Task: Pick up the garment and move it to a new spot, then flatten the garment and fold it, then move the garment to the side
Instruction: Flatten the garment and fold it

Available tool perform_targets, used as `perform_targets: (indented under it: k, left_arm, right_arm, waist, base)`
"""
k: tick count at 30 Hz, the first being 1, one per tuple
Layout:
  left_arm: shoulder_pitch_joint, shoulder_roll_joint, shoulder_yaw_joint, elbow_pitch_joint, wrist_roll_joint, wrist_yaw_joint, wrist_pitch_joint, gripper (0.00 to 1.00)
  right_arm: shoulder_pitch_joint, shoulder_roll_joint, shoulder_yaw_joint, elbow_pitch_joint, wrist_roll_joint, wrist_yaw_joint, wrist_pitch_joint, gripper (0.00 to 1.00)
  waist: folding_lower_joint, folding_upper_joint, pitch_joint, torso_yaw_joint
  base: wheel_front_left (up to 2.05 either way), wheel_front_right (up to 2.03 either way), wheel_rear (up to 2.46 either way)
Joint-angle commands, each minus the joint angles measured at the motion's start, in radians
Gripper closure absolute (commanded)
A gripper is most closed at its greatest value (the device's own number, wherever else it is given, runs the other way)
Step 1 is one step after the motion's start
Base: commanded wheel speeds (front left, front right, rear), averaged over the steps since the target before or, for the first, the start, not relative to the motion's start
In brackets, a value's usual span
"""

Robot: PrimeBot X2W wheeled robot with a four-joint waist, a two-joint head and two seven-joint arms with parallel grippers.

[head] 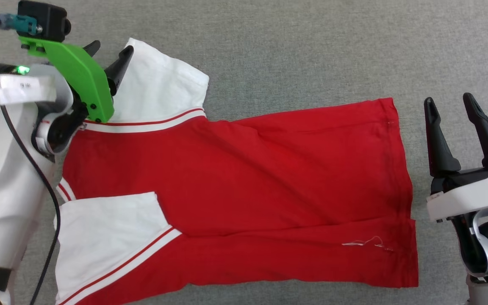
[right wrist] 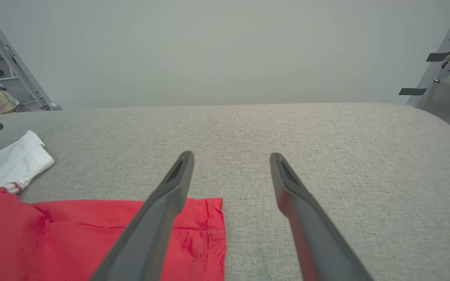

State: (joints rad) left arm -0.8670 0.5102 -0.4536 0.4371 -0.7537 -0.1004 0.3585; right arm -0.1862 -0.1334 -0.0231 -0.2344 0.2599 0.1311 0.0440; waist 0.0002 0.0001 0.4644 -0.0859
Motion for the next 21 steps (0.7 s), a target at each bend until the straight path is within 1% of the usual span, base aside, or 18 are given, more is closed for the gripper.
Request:
perform_targets:
  k: [1, 5, 8, 11, 16, 17, 18, 19, 20, 21]
  left_arm:
    - [-0.044, 0.014, -0.011, 0.029, -0.024, -0.011, 0.049, 0.00]
    - [-0.111, 0.045, -0.042, 0.099, -0.073, -0.024, 0.195, 0.00]
    - [-0.146, 0.054, -0.057, 0.127, -0.094, -0.027, 0.250, 0.00]
    - [-0.169, 0.056, -0.089, 0.158, -0.111, -0.029, 0.328, 0.00]
    - [-0.175, 0.062, -0.165, 0.205, -0.147, -0.029, 0.550, 0.00]
    - [-0.176, 0.062, -0.171, 0.212, -0.151, -0.024, 0.580, 0.42]
    - [-0.176, 0.060, -0.177, 0.216, -0.154, -0.017, 0.605, 0.65]
    - [-0.177, 0.058, -0.183, 0.215, -0.152, -0.015, 0.616, 0.85]
    - [-0.176, 0.055, -0.189, 0.214, -0.149, -0.012, 0.624, 1.00]
    - [-0.176, 0.052, -0.190, 0.213, -0.149, -0.009, 0.624, 1.00]
  right_arm:
    - [-0.022, 0.004, 0.008, 0.003, 0.001, 0.000, -0.007, 0.00]
    - [-0.035, 0.010, 0.030, 0.023, 0.020, 0.000, -0.016, 0.00]
    - [-0.040, 0.012, 0.033, 0.035, 0.031, 0.000, -0.024, 0.00]
    - [-0.043, 0.017, 0.031, 0.050, 0.043, 0.000, -0.033, 0.00]
    - [-0.046, 0.022, 0.028, 0.070, 0.062, 0.000, -0.045, 0.00]
    - [-0.047, 0.021, 0.028, 0.073, 0.065, 0.000, -0.046, 0.00]
    - [-0.049, 0.021, 0.029, 0.077, 0.069, 0.000, -0.045, 0.00]
    - [-0.050, 0.020, 0.029, 0.079, 0.072, 0.000, -0.045, 0.00]
    - [-0.052, 0.019, 0.030, 0.081, 0.078, 0.000, -0.043, 0.00]
    - [-0.053, 0.016, 0.030, 0.081, 0.081, 0.000, -0.040, 0.00]
  waist:
    - [-0.0002, -0.0001, 0.053, -0.048]
    - [-0.0002, -0.0001, 0.069, -0.078]
    - [-0.0002, -0.0001, 0.083, -0.094]
    - [-0.0002, -0.0001, 0.095, -0.108]
    - [-0.0002, -0.0001, 0.105, -0.124]
    - [-0.0002, -0.0001, 0.107, -0.126]
    - [-0.0002, -0.0001, 0.109, -0.128]
    - [-0.0002, -0.0001, 0.110, -0.129]
    - [-0.0002, -0.0001, 0.111, -0.130]
    - [-0.0002, -0.0001, 0.113, -0.130]
  base:
    - [0.00, 0.00, 0.00]
    - [0.00, 0.00, 0.00]
    - [0.00, 0.00, 0.00]
    - [0.00, 0.00, 0.00]
    - [0.00, 0.00, 0.00]
    - [0.00, 0.00, 0.00]
    - [0.00, 0.00, 0.00]
    - [0.00, 0.00, 0.00]
    - [0.00, 0.00, 0.00]
    - [0.00, 0.00, 0.00]
